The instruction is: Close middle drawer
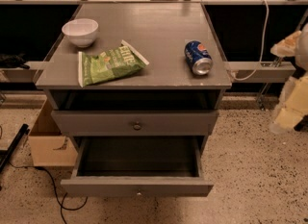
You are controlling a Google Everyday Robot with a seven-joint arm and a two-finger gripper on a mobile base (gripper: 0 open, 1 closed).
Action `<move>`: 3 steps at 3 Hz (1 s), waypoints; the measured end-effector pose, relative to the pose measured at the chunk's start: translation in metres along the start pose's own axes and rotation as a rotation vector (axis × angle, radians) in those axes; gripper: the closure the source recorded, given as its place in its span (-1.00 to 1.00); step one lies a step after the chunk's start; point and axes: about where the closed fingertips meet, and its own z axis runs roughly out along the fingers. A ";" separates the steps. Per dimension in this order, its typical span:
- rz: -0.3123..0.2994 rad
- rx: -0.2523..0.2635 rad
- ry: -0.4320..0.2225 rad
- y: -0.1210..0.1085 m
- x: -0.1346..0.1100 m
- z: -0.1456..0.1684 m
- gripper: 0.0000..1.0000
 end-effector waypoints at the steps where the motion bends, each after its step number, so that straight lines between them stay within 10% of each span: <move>1: 0.088 -0.065 -0.052 0.032 0.028 0.032 -1.00; 3: 0.070 -0.282 -0.006 0.116 0.034 0.127 -1.00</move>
Offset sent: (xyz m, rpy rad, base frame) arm -0.1041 0.0295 -0.1976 0.1333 0.3878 -0.0079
